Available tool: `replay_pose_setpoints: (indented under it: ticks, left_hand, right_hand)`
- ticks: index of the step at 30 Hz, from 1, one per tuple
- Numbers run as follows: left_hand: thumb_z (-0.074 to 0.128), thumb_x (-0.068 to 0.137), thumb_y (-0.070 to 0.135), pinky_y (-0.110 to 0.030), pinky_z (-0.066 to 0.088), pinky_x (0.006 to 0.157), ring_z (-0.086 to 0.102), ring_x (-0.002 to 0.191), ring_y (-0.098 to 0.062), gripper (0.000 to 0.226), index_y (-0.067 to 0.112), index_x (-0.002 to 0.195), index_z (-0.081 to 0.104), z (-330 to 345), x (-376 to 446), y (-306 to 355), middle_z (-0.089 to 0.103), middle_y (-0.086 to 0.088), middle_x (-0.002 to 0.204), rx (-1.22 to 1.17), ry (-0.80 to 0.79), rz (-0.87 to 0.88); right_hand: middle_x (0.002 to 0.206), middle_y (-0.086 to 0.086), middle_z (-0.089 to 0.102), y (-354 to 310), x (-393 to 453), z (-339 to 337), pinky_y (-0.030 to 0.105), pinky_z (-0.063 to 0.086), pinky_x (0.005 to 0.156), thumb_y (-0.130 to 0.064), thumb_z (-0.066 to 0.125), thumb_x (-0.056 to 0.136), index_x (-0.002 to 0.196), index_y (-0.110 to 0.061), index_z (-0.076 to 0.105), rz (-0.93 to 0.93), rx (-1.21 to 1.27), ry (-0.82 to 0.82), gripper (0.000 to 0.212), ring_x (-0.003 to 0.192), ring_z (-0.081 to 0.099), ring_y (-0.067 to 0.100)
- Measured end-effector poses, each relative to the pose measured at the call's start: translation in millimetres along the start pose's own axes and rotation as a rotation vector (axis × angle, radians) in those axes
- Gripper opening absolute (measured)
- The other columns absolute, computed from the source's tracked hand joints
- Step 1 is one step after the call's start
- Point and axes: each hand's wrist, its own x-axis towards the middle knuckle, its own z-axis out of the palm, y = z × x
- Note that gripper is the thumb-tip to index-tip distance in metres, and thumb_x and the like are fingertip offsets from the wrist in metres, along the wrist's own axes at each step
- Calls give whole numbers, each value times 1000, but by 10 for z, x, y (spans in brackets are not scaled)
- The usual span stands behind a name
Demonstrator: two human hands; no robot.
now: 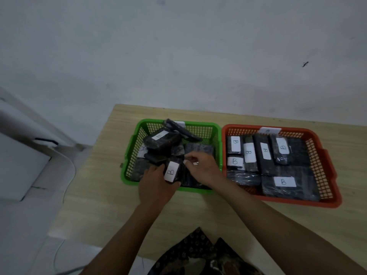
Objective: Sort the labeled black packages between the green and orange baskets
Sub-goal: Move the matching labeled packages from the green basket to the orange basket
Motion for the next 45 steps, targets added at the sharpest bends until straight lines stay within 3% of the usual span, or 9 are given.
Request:
replay_pose_setpoints:
  ticks: [6,12,16,20,23,30,34,38,45]
  left_hand:
    - [81,72,29,-35,51,82,61,102,-24,62,18,129,59,-48,-16,-90,64,-3,113,-254,9,185]
    - [82,71,13,-42,53,92,60,112,-23,63,9,129,59,-86,52,73,64,-9,123,-392,55,406]
    - [82,73,16,-34,50,99,58,119,-21,68,7,135,54,25,86,412,61,-11,130,-389,38,541]
    - [78,80,30,-34,38,111,45,134,-19,73,9,142,46,264,59,878,51,-7,145,-423,-33,510]
    - [72,85,31,-37,37,112,44,134,-21,62,12,139,49,471,52,1227,52,-6,143,-436,-84,468]
    - [59,89,10,-44,42,101,48,123,-28,42,9,131,52,771,9,1587,56,-12,128,-431,13,366]
    - [56,88,2,-35,45,94,54,112,-29,31,6,119,58,838,11,1582,62,-13,116,-421,44,289]
    - [58,88,3,-34,49,82,62,97,-30,20,7,107,61,861,28,1515,68,-13,103,-404,27,219]
    - [61,87,8,-31,53,79,66,85,-21,21,11,107,66,841,89,1462,73,-7,96,-412,10,208]
  right_hand:
    - [135,3,59,-40,27,-39,35,46,104,-34,66,93,135,-20,58,120,209,-104,46,122,56,19]
    - [122,-4,65,88,-77,-378,34,57,87,-24,75,86,129,-31,61,161,552,-131,46,107,64,14]
    - [112,2,73,320,-294,-713,42,60,83,-17,79,82,114,-29,69,197,683,-13,36,103,70,22]
    - [110,4,73,707,-642,-1069,46,61,82,-16,79,82,109,-30,71,252,732,239,32,101,70,23]
    - [115,1,70,1004,-886,-1270,37,61,76,-14,78,81,107,-30,71,284,747,367,32,104,68,21]
    - [117,7,65,1497,-1125,-1335,31,60,67,-14,80,80,99,-34,70,402,720,439,30,97,70,22]
    - [112,-2,63,1547,-1026,-1203,32,61,71,-24,79,82,103,-33,64,431,572,364,27,95,67,16]
    - [111,-3,65,1513,-882,-1108,35,55,86,-30,76,84,114,-25,61,418,452,329,33,99,63,15]
    - [108,3,65,1457,-820,-926,29,46,78,-38,70,87,119,-18,52,421,63,341,42,96,62,21]
